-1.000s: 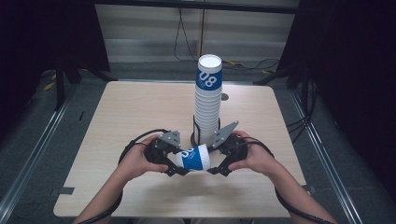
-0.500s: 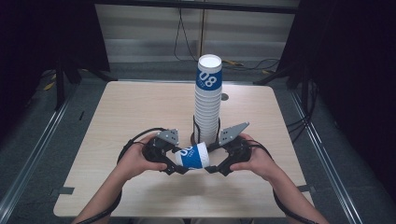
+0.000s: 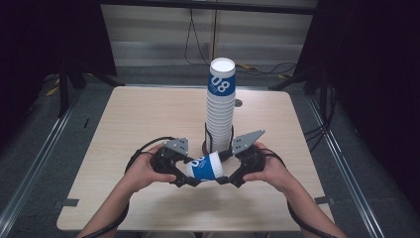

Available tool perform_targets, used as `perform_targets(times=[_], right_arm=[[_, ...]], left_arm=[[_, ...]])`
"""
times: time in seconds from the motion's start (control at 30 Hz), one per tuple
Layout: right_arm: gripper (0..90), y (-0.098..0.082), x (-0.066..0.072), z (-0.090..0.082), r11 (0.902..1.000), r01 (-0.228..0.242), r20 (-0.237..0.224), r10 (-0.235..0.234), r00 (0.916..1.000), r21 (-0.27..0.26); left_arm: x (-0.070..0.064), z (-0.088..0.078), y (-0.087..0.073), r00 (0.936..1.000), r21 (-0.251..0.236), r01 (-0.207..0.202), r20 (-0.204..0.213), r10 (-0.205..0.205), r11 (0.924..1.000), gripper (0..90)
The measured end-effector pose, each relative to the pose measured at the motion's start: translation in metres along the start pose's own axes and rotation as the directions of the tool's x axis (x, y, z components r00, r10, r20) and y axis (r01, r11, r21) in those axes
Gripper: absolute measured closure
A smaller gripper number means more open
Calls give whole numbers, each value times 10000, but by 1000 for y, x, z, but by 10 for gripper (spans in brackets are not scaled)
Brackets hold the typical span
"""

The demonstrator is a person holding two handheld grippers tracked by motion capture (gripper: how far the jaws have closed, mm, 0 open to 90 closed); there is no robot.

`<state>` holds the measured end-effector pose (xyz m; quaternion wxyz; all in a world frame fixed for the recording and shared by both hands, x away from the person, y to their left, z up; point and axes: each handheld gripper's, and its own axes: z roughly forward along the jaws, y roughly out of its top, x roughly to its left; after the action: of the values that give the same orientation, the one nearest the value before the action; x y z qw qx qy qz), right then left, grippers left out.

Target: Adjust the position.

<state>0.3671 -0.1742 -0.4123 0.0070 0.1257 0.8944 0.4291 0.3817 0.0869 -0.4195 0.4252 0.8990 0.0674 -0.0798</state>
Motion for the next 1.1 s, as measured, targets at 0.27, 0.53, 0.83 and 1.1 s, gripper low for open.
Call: perform_targets(times=[0.27, 0.53, 0.83, 1.1], right_arm=[[107, 4, -1, 1, 9997, 191, -113, -189, 9998, 159], [107, 6, 0, 3, 9985, 404, -201, -397, 9990, 368], [145, 7, 0, 4, 9966, 673, -366, -656, 9972, 477], [185, 7, 0, 7, 9942, 760, -272, -741, 9969, 766]], left_arm=[[0, 2, 1, 10000, 172, -44, 6, 44, 9998, 300], [-2, 4, 5, 9994, 305, -336, 45, 335, 9990, 300], [-1, 7, 5, 9994, 462, -339, 17, 338, 9984, 301], [-1, 8, 6, 9977, 858, -628, -205, 648, 9943, 304]])
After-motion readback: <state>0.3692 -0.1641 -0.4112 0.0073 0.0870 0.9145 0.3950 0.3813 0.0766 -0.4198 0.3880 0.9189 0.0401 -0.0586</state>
